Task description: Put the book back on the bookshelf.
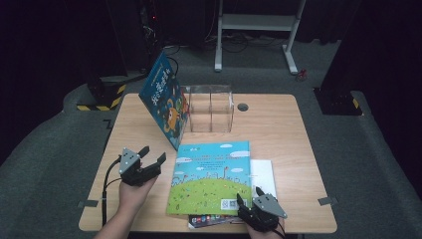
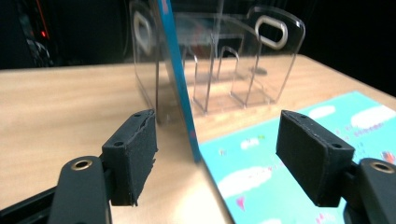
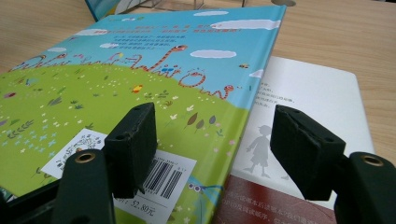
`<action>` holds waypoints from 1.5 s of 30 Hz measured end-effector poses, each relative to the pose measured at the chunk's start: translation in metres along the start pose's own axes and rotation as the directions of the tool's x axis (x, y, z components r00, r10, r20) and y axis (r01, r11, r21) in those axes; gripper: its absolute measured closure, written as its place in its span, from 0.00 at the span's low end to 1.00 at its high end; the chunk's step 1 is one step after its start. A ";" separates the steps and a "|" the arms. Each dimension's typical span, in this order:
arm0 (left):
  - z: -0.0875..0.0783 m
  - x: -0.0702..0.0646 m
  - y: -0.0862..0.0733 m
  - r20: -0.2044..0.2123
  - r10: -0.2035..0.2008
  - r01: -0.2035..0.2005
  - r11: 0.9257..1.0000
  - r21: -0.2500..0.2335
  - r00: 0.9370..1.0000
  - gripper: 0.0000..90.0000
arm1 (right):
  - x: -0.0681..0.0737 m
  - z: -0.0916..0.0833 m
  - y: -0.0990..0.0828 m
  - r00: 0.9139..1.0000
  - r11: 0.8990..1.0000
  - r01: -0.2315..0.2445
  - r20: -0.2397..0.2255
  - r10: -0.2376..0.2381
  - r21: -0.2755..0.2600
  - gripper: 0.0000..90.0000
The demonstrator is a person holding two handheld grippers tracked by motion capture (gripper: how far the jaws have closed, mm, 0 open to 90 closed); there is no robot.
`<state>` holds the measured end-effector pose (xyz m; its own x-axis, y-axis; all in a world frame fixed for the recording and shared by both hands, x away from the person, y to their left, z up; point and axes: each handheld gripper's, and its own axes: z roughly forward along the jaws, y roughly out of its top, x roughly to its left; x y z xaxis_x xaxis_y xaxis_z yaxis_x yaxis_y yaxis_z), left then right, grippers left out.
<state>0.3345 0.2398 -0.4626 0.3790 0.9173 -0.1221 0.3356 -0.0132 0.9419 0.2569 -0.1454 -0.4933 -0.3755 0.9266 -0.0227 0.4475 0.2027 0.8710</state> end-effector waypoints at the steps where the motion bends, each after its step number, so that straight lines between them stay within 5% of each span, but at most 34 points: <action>1: -0.002 -0.001 -0.003 0.006 -0.001 0.000 1.000 0.013 1.000 0.33 | 0.000 0.000 0.000 1.000 1.000 0.000 0.000 0.000 0.000 0.35; 14: -0.014 -0.011 -0.032 0.043 0.016 -0.021 0.993 0.112 0.999 0.33 | 0.000 0.000 0.000 1.000 1.000 -0.001 -0.001 0.001 0.000 0.35; 24: -0.010 -0.017 -0.047 0.065 0.073 -0.085 0.975 0.205 0.995 0.33 | 0.000 0.000 0.000 1.000 1.000 -0.003 -0.002 0.003 -0.002 0.35; 29: -0.002 -0.016 -0.053 0.093 0.047 -0.069 0.965 0.254 0.995 0.34 | -0.001 0.000 0.000 1.000 1.000 -0.006 -0.005 0.006 -0.001 0.35; 33: -0.002 -0.018 -0.053 0.088 0.099 -0.117 0.966 0.231 0.991 0.41 | -0.001 0.000 0.000 1.000 1.000 -0.006 -0.011 0.006 0.000 0.35; 41: -0.003 -0.010 -0.056 0.115 0.037 -0.063 0.971 0.231 0.993 0.42 | -0.004 0.001 0.005 1.000 1.000 0.008 -0.025 -0.008 0.025 0.35; 45: -0.005 -0.012 -0.056 0.112 0.077 -0.098 0.975 0.200 0.991 0.47 | -0.004 -0.002 0.010 0.999 1.000 0.014 -0.031 -0.014 0.004 0.35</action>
<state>0.3073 0.2316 -0.5127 0.4978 0.8632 -0.0836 0.4625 -0.1827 0.8676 0.2614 -0.1472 -0.4834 -0.4064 0.9135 -0.0196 0.4452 0.2168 0.8688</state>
